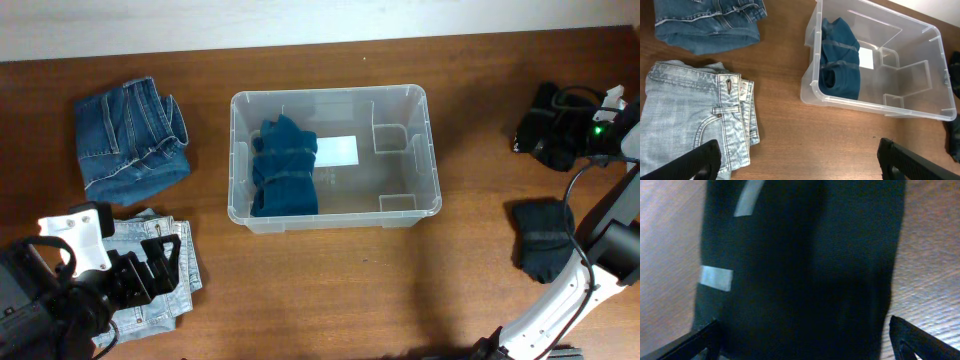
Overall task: Pack container
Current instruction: 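Lift the black garment with the right gripper and carry it left toward the box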
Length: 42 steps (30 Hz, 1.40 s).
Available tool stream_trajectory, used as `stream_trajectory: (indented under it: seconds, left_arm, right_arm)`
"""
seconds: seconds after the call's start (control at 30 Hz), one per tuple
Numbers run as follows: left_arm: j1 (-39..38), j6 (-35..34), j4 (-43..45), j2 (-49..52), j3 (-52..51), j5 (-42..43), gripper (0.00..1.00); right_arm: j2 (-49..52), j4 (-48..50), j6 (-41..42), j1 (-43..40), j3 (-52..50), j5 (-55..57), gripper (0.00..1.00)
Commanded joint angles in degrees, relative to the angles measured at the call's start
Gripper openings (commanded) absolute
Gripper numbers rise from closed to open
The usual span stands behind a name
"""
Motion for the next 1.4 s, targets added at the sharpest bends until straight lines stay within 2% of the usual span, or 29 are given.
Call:
stream_trajectory:
  seconds: [0.0, 0.37, 0.43, 0.6, 0.73, 0.83, 0.87, 0.93, 1.03, 1.1, 1.37]
  left_arm:
    - [-0.02, 0.74, 0.11, 0.04, 0.07, -0.04, 0.99]
    - [-0.02, 0.74, 0.11, 0.04, 0.07, -0.04, 0.99]
    - [-0.02, 0.74, 0.11, 0.04, 0.07, -0.04, 0.99]
    - [-0.02, 0.74, 0.11, 0.04, 0.07, -0.04, 1.00]
    - [-0.02, 0.74, 0.09, 0.04, 0.07, -0.04, 1.00]
    - [-0.02, 0.74, 0.09, 0.04, 0.07, -0.04, 0.99]
    - [-0.02, 0.74, 0.11, 0.04, 0.07, -0.04, 0.99]
    - [-0.02, 0.74, 0.11, 0.04, 0.07, -0.04, 0.99]
    - [-0.02, 0.74, 0.11, 0.04, 0.07, -0.04, 0.99]
    - [-0.02, 0.74, 0.11, 0.04, 0.07, -0.04, 0.99]
    - [-0.02, 0.74, 0.11, 0.04, 0.07, -0.04, 0.99]
  right_arm:
    - [1.92, 0.17, 0.28, -0.24, 0.81, 2.29, 0.99]
    - [6.29, 0.76, 0.31, -0.17, 0.79, -0.72, 1.00]
    - [6.29, 0.85, 0.31, -0.17, 0.79, -3.82, 0.91]
    - [6.27, 1.70, 0.52, -0.17, 0.85, -13.09, 0.59]
    - [6.27, 1.64, 2.19, -0.33, 0.85, -14.95, 0.53]
    - [5.99, 1.36, 4.55, -0.96, 0.85, -15.41, 0.39]
    - [5.27, 0.96, 5.03, -1.73, 0.98, -17.49, 0.30]
    - [4.22, 0.37, 5.01, -2.47, 1.49, -20.48, 0.24]
    - [2.27, -1.70, 5.01, -3.50, 2.97, -24.24, 0.09]
    - [0.57, -3.50, 5.01, -3.98, 4.04, -26.95, 0.05]
    - [-7.10, -10.32, 4.98, -4.09, 6.21, -31.67, 0.04]
